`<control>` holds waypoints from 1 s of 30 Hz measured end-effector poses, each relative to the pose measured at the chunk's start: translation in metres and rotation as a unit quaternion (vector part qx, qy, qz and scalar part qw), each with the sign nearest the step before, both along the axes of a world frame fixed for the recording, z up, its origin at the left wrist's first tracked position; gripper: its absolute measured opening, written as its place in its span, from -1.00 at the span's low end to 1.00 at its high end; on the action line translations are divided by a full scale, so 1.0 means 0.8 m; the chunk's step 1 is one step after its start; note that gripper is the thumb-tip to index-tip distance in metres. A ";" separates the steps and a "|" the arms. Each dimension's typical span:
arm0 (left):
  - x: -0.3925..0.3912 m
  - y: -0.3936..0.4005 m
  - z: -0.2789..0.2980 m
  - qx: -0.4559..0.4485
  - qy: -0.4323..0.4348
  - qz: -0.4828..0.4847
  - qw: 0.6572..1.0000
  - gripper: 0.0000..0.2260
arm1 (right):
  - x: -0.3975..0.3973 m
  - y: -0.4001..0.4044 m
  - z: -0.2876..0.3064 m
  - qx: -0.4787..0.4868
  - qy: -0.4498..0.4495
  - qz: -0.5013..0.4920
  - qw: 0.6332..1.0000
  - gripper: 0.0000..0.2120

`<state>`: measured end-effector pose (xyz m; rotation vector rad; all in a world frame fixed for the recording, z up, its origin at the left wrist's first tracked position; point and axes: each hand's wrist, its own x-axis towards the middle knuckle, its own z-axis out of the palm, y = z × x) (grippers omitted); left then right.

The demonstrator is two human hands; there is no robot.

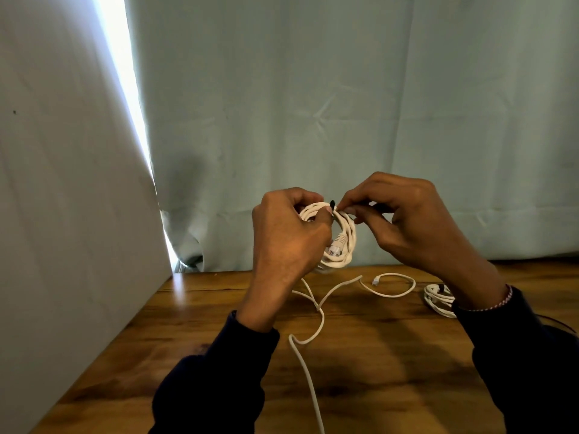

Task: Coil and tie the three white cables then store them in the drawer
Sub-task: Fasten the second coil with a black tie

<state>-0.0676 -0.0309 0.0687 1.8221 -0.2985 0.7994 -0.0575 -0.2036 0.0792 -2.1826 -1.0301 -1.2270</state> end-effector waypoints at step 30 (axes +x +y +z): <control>-0.009 -0.025 -0.020 0.109 -0.182 -0.054 0.976 -0.77 | -0.046 -0.020 0.030 0.071 0.311 -0.101 0.942 -0.54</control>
